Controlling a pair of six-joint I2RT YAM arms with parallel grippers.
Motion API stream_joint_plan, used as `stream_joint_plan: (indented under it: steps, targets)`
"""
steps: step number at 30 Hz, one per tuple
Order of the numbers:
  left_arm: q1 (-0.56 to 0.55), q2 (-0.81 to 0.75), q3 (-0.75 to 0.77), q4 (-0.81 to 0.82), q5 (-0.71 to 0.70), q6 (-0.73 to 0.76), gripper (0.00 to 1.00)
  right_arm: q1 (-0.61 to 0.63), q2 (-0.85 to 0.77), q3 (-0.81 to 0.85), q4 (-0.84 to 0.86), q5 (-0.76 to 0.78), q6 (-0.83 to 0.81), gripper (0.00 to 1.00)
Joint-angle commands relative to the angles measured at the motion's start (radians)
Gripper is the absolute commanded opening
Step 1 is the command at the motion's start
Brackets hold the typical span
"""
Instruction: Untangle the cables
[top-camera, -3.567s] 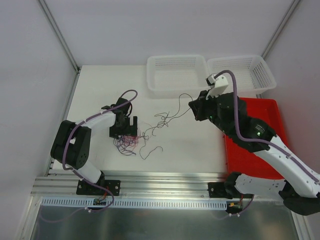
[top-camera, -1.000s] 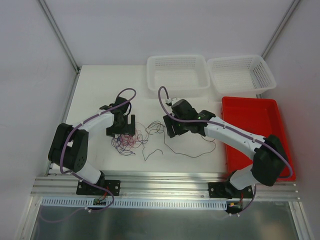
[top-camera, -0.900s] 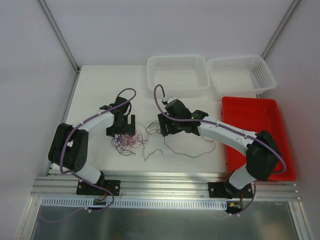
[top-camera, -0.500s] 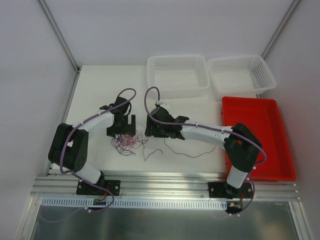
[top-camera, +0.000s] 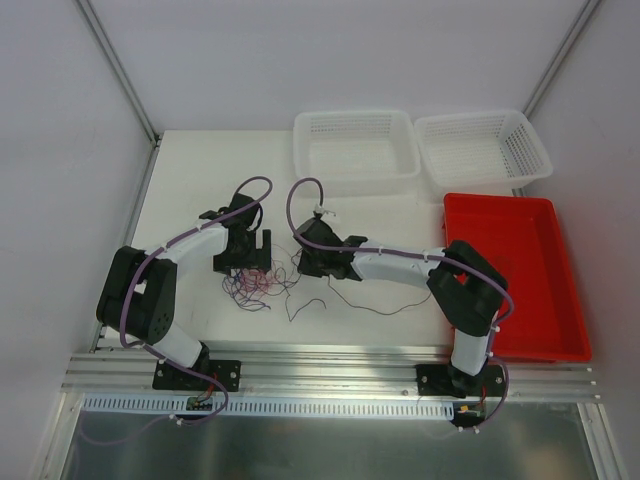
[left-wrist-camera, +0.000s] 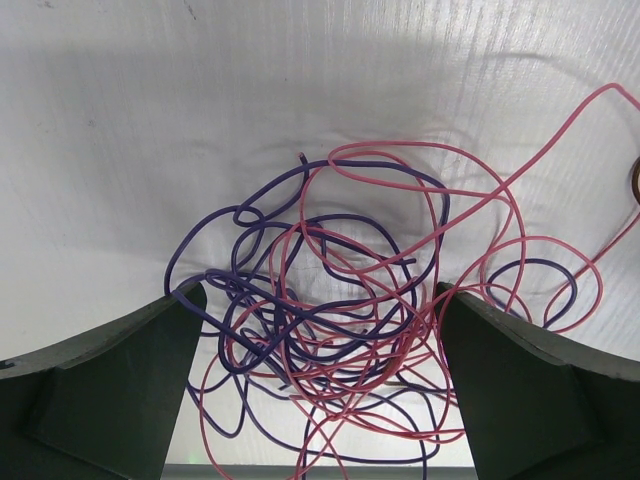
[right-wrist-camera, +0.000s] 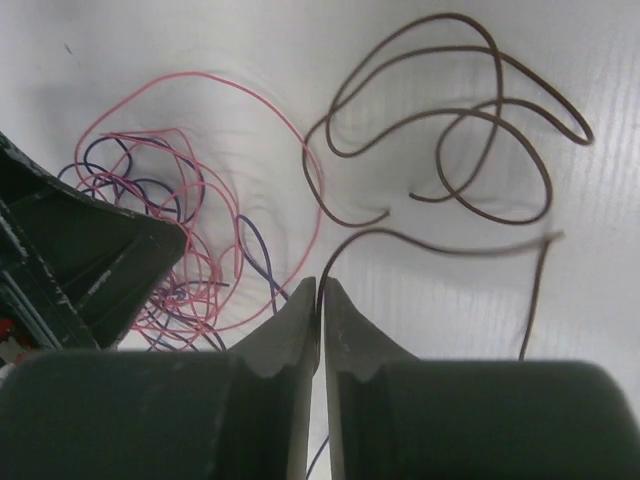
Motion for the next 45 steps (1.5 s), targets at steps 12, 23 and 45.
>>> stream_joint_plan:
  steps: [12,23,45]
  targets:
    - [0.006,0.052,0.03,-0.028,-0.002,0.013,0.99,0.004,-0.442,-0.03,-0.18,0.219,-0.191,0.01]
    - [0.006,0.069,0.035,-0.042,-0.021,0.015,0.99,-0.013,-0.718,0.073,-0.333,0.223,-0.372,0.01]
    - [0.006,-0.365,-0.051,0.077,-0.053,0.012,0.99,-0.138,-0.735,-0.341,-0.454,0.291,-0.276,0.11]
